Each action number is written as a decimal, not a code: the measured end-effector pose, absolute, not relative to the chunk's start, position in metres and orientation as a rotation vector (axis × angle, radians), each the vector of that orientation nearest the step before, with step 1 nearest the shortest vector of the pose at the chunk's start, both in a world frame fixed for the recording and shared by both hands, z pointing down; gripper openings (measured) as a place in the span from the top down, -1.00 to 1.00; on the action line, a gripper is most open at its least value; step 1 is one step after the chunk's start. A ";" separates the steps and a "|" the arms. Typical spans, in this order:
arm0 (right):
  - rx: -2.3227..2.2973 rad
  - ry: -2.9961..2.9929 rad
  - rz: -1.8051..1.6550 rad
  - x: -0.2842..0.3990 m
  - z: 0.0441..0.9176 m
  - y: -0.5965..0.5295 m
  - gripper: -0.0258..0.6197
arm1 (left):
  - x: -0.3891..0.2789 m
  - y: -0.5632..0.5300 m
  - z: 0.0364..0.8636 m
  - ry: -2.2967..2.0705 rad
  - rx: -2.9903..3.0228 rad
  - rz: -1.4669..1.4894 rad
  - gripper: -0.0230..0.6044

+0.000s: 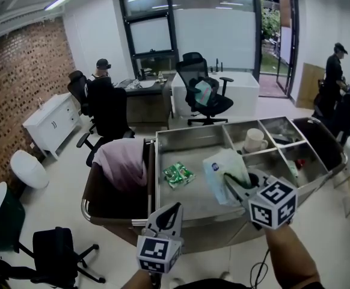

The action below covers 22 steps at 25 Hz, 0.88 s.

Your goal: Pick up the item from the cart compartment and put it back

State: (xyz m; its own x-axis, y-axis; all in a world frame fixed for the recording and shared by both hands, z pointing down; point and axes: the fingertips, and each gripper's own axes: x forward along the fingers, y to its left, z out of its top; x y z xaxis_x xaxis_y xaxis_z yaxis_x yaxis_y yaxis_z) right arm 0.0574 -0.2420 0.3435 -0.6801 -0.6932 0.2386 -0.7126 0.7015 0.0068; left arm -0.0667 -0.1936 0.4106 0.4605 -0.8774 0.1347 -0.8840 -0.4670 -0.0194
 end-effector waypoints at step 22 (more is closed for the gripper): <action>1.165 -2.730 0.270 0.074 0.385 -0.183 0.74 | -0.065 -0.186 0.401 -1.604 2.640 0.156 0.93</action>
